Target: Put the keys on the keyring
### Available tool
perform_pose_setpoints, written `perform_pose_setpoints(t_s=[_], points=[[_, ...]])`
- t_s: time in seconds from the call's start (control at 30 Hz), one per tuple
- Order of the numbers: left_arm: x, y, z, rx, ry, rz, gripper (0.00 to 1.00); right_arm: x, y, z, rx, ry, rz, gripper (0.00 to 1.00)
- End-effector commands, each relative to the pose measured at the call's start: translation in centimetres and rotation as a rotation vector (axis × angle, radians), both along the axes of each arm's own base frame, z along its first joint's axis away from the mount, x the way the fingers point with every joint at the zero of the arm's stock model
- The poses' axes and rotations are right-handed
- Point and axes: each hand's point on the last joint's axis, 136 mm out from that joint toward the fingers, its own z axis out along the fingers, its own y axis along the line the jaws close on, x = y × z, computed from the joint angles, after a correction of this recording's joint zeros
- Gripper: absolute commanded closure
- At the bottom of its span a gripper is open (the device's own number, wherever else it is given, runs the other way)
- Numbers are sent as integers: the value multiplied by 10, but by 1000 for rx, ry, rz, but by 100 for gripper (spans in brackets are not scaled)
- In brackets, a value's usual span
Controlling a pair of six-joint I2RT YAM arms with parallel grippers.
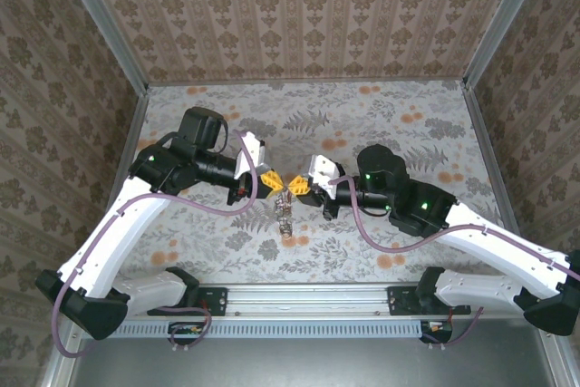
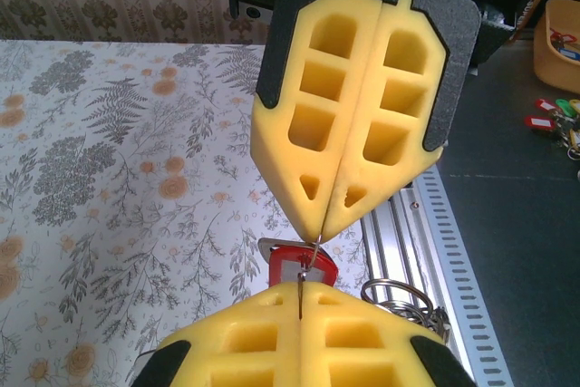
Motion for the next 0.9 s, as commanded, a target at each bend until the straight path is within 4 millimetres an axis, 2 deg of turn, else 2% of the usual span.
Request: perform_pose_setpoints(t_s=[0.0,0.5,0.87], points=[[-4,1,17,-43,-37,-24,100,0,2,7,17,-8,8,100],[-4,2,16,-38,-43,-19,100,12,-3,8,10,-17,-66,100],[0,2,10,-12,-48,-2,100,16,-5,1,-50,5,-87,100]])
